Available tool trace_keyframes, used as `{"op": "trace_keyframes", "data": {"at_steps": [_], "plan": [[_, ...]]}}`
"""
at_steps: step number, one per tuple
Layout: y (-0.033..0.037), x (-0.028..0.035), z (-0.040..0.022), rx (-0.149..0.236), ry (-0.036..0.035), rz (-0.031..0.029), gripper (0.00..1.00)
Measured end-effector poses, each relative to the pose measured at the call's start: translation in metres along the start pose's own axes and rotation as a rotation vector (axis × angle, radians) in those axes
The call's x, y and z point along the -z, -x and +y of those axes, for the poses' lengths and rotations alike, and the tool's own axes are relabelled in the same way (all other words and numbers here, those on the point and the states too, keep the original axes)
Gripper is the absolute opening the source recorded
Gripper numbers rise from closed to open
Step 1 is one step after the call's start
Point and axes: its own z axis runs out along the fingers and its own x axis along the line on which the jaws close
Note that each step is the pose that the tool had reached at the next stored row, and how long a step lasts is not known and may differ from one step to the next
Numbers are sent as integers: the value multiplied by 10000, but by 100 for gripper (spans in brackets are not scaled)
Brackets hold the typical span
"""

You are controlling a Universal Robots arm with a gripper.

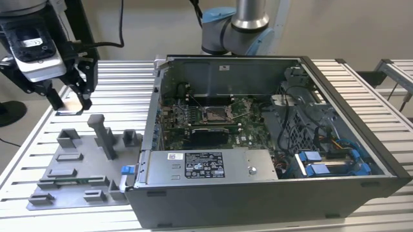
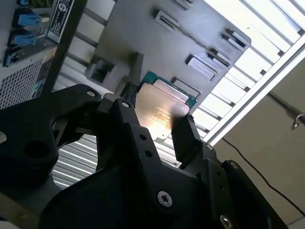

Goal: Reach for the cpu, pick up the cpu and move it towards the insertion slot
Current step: 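Pick up the cpu and move it towards the insertion slot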

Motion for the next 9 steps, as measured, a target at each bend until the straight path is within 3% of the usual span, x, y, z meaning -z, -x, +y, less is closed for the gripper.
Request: {"op": "trace_keyframes", "data": {"at_steps": [9], "plan": [[318,0,1,0,0,-1,0]]}}
